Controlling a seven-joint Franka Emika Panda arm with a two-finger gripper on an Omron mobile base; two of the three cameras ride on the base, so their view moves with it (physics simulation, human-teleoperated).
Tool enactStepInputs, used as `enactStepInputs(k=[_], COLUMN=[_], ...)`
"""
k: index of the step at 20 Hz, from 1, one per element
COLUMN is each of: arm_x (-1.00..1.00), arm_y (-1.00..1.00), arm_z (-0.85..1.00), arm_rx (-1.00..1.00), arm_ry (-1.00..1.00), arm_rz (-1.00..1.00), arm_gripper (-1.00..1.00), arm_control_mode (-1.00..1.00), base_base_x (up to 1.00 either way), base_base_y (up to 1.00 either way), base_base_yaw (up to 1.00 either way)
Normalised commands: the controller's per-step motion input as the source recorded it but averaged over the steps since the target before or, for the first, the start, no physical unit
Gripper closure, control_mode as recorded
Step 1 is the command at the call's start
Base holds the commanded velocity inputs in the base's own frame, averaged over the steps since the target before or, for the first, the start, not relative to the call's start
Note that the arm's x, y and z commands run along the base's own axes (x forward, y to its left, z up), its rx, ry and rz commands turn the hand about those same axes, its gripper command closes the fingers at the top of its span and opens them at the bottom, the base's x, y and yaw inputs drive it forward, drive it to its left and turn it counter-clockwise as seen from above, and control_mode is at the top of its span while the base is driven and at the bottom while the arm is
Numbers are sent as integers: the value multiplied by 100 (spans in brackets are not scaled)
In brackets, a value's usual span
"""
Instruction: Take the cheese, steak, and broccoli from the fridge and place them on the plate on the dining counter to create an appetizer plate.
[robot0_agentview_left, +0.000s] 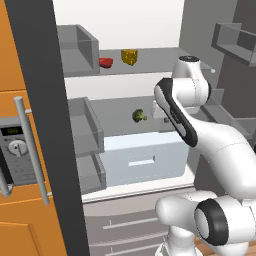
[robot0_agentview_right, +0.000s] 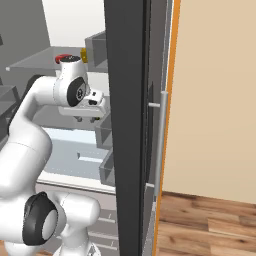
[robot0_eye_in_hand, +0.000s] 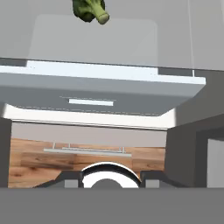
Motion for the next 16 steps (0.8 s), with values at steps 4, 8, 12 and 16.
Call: enactStepInputs(k=[4,8,12,16], arm_x=[0,-2,0,15], arm_y=[11,29,34,31], arm_z=[0,-1,-13,-17], arm_rx=[-1,-4,-4,-2], arm_ry=[0,-7,-23,-24], arm_rz=[0,0,0,0], arm_gripper=[-100,-100,-100,-100], arm_control_mode=[-100,-100,-100,-100], base_base_x=[0,0,0,0], base_base_y=[0,0,0,0], base_base_yaw=[0,0,0,0])
